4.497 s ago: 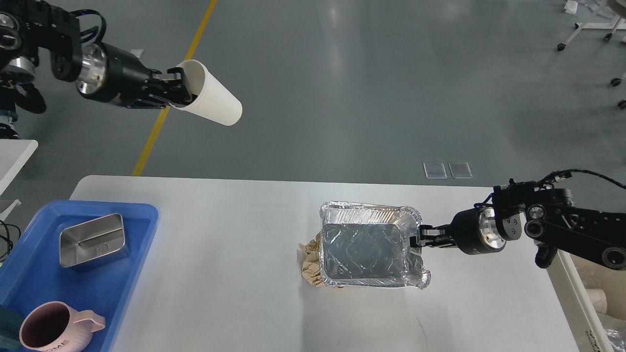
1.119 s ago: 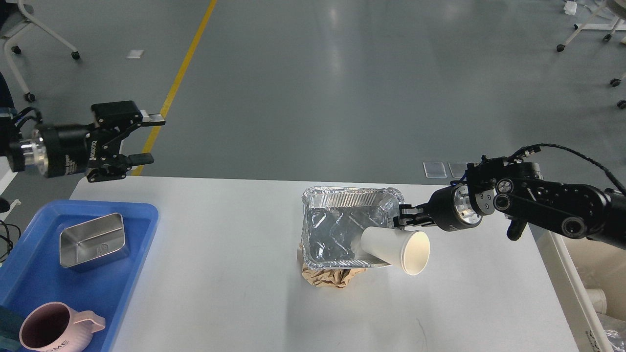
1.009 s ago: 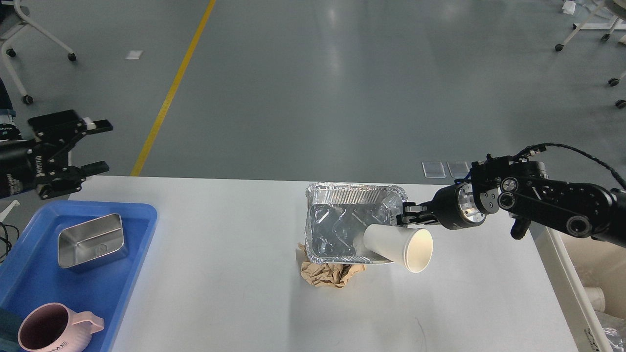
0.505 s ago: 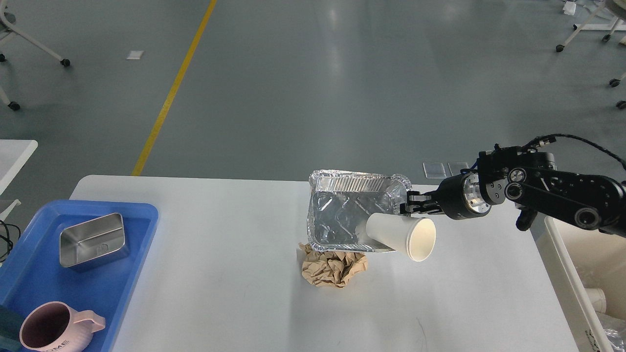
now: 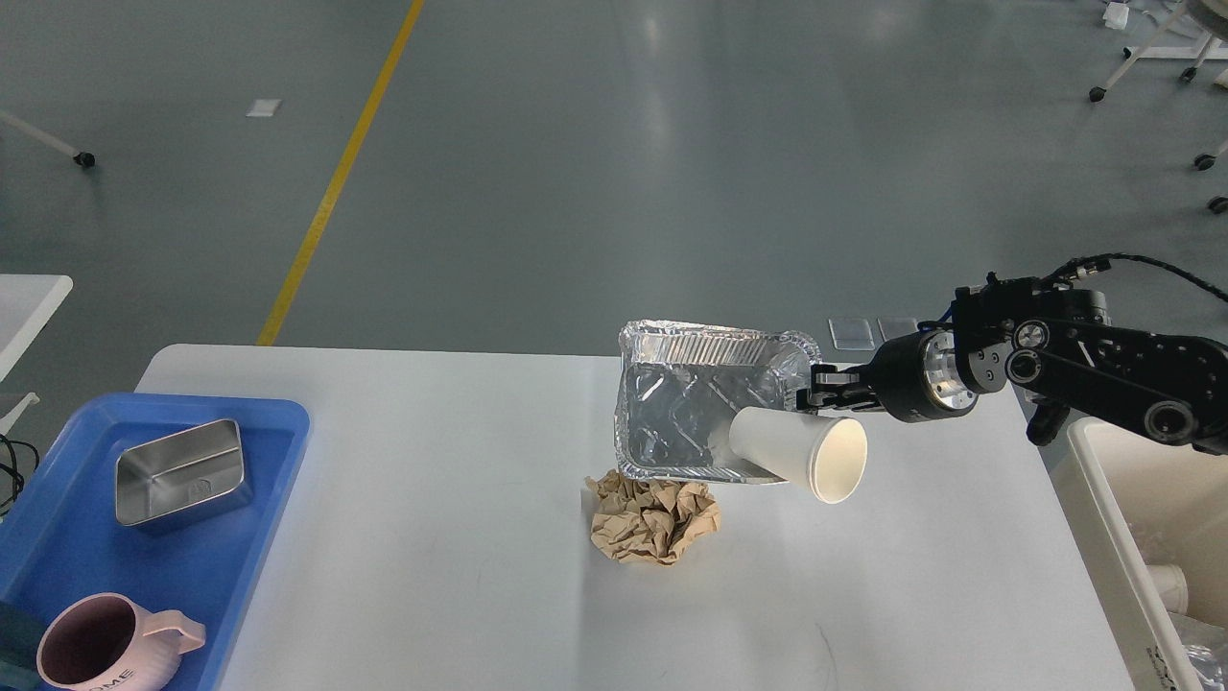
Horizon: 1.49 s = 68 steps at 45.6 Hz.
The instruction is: Tidy desktop
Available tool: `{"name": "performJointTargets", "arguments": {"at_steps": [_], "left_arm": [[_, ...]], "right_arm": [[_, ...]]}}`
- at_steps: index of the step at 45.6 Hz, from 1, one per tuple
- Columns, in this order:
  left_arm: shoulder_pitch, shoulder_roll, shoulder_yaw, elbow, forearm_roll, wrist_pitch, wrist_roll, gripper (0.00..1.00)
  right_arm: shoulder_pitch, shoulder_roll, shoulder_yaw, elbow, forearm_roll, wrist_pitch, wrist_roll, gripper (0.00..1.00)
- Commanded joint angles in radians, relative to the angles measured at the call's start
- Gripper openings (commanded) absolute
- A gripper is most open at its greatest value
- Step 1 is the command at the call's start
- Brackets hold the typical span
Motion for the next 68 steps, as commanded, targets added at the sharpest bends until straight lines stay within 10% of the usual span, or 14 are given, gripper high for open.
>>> {"name": "performJointTargets", "arguments": {"at_steps": [1, 19, 30, 50, 68], "left_arm": [[-0.001, 0.006, -0.037, 0.000, 0.010, 0.000, -0.001, 0.98], [-0.001, 0.082, -0.112, 0.000, 0.081, 0.000, 0.015, 0.98], [-0.036, 0.089, 0.023, 0.003, 0.079, 0.000, 0.165, 0.98], [-0.766, 0.008, 0.917, 0.012, 0.085, 0.000, 0.222, 0.98], [-0.962, -0.372, 1.132, 0.080, 0.321, 0.027, 0.230, 0.98]], "right_arm": [[0.003, 0.000, -0.001, 0.000, 0.000, 0.002, 0.000, 0.00], [0.012, 0.000, -0.001, -0.003, 0.018, 0.002, 0.000, 0.00], [0.012, 0.010, -0.003, -0.008, 0.018, 0.003, 0.000, 0.00], [0.011, 0.004, -0.003, -0.006, 0.020, 0.002, -0.001, 0.00], [0.006, 0.000, -0.001, -0.006, 0.020, 0.000, -0.001, 0.00]]}}
